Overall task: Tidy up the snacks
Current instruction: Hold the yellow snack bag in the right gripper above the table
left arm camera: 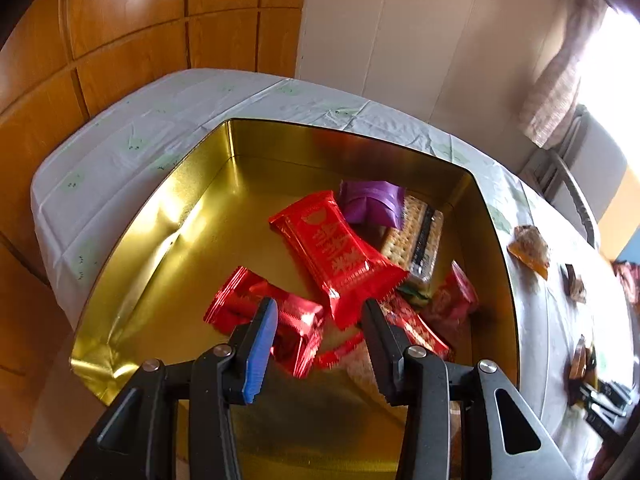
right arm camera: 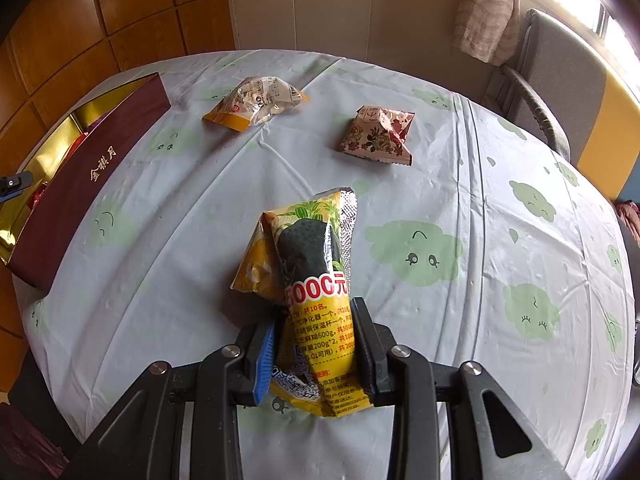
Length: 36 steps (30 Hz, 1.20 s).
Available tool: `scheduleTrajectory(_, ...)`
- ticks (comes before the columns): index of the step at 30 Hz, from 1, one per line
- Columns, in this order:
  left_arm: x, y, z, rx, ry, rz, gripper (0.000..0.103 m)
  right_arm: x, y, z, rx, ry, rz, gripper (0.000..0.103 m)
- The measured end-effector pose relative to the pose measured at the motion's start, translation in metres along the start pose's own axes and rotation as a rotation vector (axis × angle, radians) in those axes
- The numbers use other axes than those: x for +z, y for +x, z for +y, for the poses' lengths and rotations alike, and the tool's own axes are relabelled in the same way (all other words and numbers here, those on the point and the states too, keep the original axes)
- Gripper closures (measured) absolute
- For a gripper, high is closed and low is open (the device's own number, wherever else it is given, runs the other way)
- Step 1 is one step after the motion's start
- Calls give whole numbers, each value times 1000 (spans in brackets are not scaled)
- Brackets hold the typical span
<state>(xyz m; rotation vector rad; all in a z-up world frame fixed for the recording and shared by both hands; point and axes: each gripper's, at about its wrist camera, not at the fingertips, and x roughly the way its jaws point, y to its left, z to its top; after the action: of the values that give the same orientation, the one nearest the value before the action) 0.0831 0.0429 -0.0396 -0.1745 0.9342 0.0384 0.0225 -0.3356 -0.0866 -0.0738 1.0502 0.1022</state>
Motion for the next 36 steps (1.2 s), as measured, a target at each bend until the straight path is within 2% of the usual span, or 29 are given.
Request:
scheduleTrajectory(9,-10,-19,-8,1,45,-30,58,-1,-1,2,-9,4,-8,68)
scheduleTrajectory(36,-17,-30,-18,6,89,-54,58,-1,-3,2,-17,21,-15,68)
